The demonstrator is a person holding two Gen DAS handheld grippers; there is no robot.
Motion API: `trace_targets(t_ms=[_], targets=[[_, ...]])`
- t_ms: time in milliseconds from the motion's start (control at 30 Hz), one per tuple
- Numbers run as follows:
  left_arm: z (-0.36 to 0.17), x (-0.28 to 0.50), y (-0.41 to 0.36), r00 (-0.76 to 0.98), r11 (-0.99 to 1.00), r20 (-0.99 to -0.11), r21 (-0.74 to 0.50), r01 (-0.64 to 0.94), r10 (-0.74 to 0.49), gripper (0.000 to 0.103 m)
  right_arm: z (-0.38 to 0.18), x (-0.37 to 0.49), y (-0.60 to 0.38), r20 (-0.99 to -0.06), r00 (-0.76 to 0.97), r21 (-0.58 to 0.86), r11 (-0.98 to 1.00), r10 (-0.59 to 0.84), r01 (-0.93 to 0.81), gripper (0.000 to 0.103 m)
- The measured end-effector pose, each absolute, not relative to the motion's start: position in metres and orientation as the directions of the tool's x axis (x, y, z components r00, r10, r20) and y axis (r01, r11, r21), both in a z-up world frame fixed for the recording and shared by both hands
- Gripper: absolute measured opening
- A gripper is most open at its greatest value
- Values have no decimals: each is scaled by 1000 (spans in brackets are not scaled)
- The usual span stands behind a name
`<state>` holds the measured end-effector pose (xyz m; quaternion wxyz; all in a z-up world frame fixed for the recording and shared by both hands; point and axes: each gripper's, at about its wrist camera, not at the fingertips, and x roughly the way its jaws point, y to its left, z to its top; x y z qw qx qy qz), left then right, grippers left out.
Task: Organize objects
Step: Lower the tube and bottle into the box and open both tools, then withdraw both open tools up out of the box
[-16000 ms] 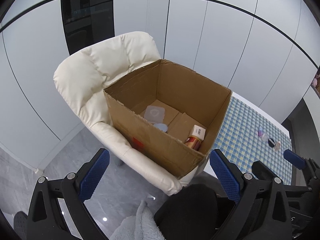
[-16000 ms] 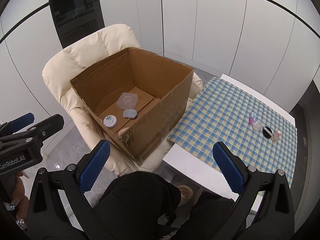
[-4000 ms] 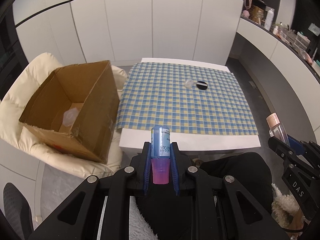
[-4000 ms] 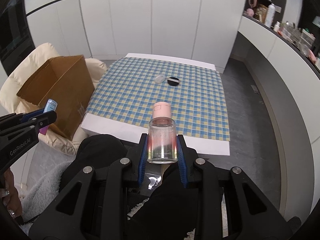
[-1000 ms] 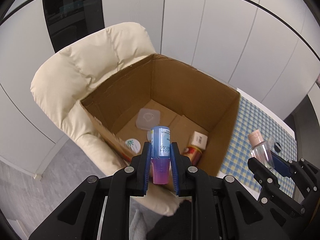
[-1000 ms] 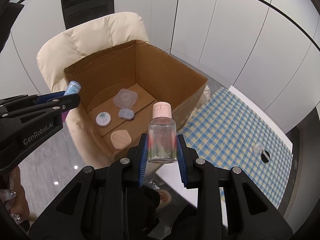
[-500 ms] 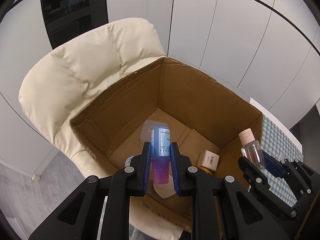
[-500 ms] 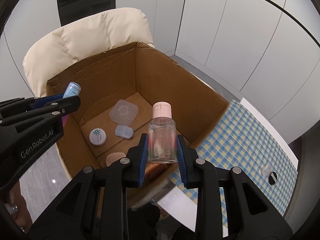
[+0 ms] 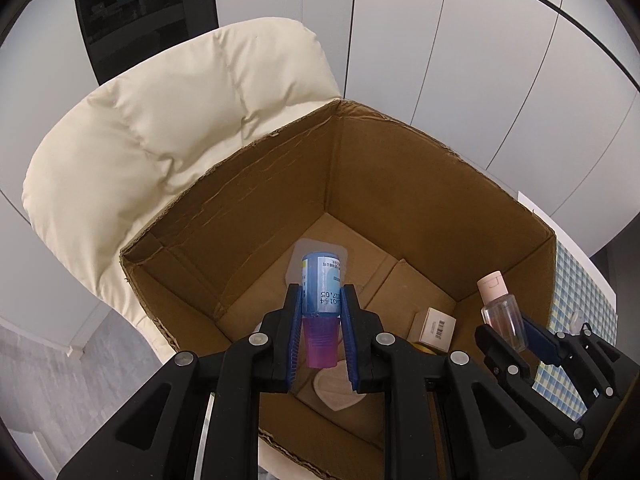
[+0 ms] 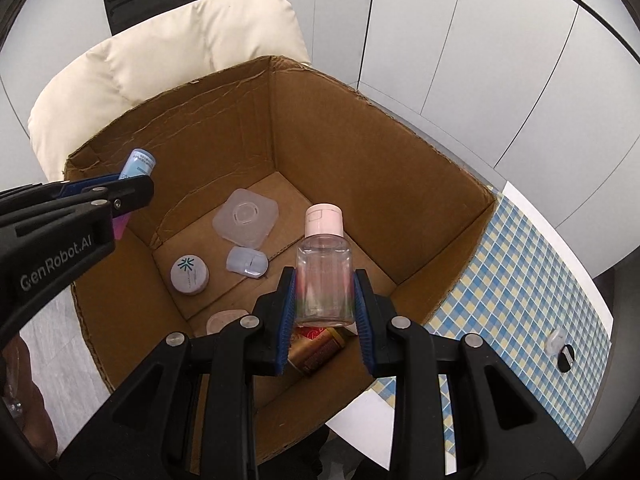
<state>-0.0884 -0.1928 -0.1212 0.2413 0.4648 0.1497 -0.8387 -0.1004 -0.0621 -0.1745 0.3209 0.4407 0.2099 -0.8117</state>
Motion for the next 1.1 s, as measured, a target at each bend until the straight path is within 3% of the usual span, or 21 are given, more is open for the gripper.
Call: trace_targets(t_ms=[367,400,433,467,500,533,1100], targets=[[-117,-87,-192,-465,-840,-850,-50,540,-248,21,-169,-102,-60,-843,-412,-55,-705,-347,707,29],[-116,-87,-193,-470,-837,-848,-58,543,-247,30,-168,-102,-59,-841,-411,-49,-707,-352,706,29],[-115,-87,-195,-471,-834,-847,-63,548,-246,53,-166,-103,-58,-835,-408,-32,-708,-369,705,35],[-113,-86,-196,-469,-827,-847,-64,558,-250,67,-164,-104,-57,-835,-403,-22,-710,-374,704,44],[-112,-84,-197,-469,-818,-845,-68,571,-258,87,-163,-105,-57,-835,-399,-13,-712,-379,703,73],[-109,-82,-199,-475,-810,-839,-74,581,-264,92,-160,-105,-56,-832,-404,-13,-714,-381,700,93],[-96,-70,-192,-480,-810,-840,-87,579,-253,92,-141,-95,-53,-815,-455,-64,-724,-359,687,95]])
